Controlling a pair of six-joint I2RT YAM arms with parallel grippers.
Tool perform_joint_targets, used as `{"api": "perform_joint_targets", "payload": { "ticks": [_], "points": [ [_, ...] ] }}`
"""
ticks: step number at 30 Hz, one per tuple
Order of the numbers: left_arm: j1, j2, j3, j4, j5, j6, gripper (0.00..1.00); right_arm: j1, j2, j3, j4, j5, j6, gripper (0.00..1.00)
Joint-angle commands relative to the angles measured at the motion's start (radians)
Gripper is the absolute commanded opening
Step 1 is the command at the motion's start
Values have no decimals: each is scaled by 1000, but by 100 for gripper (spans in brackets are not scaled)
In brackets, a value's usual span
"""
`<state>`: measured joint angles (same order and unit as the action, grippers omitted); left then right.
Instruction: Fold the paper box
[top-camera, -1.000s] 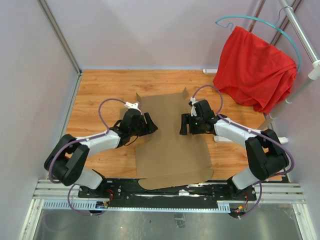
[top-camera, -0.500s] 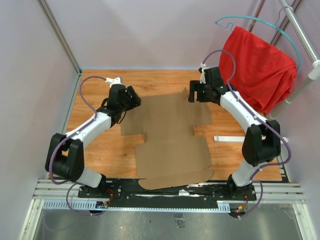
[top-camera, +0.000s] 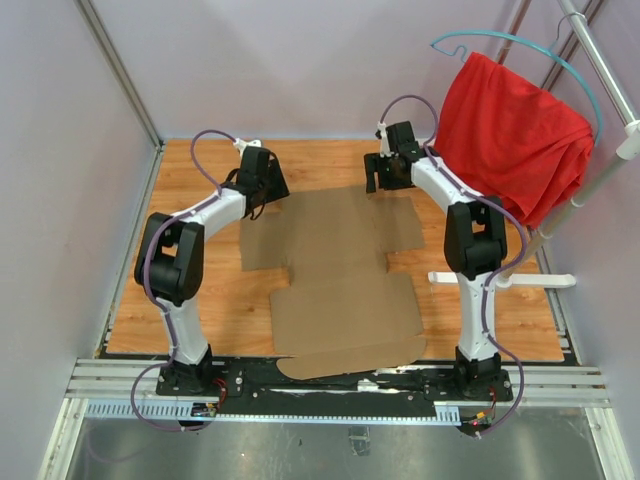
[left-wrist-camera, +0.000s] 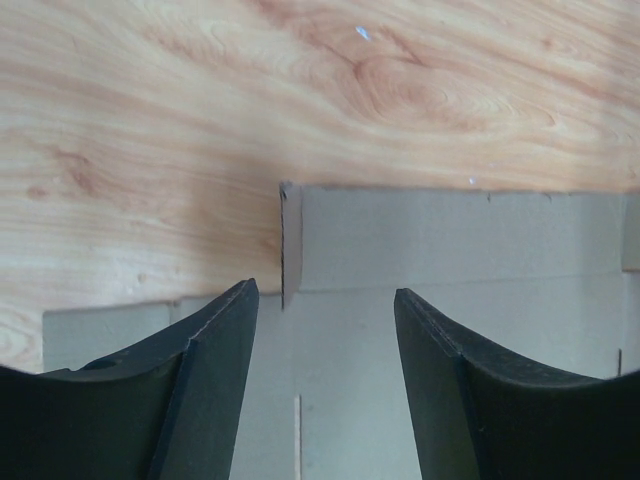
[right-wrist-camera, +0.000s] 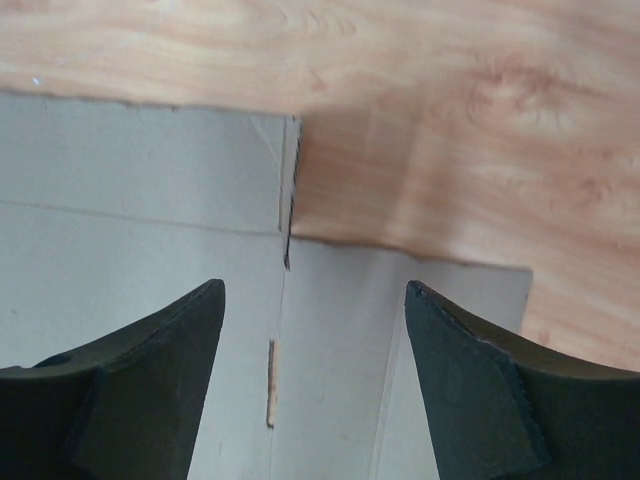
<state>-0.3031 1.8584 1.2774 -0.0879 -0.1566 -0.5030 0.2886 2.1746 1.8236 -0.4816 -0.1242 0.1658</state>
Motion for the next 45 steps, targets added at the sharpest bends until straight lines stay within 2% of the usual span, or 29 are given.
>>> {"api": "perform_joint_targets", "payload": {
  "ticks": [1,9,15,21,26,33,41,45],
  "points": [
    [29,62,93,-35,-37,32,62,-5,58,127,-5,-28,-29,73],
    [45,147,184,-51,-5,29,58,-5,148,236,-24,-50,-21,72],
    [45,173,200,8,127,-13,54,-6,165,243,-24,-58,-13,71],
    [46,231,272,-33,178,-26,53,-7,187,260,-39,-48,-5,71],
    [44,230,258,16,232,-55,53,-7,196,262,-35,-65,3,71],
    [44,309,297,41,311,-102,52,-7,202,263,-34,-68,6,71],
    [44,426,378,-18,300,-92,51,-7,226,283,-35,-85,15,71],
    [44,417,370,-24,279,-87,51,-6,234,289,-36,-96,20,71]
  ]
}}
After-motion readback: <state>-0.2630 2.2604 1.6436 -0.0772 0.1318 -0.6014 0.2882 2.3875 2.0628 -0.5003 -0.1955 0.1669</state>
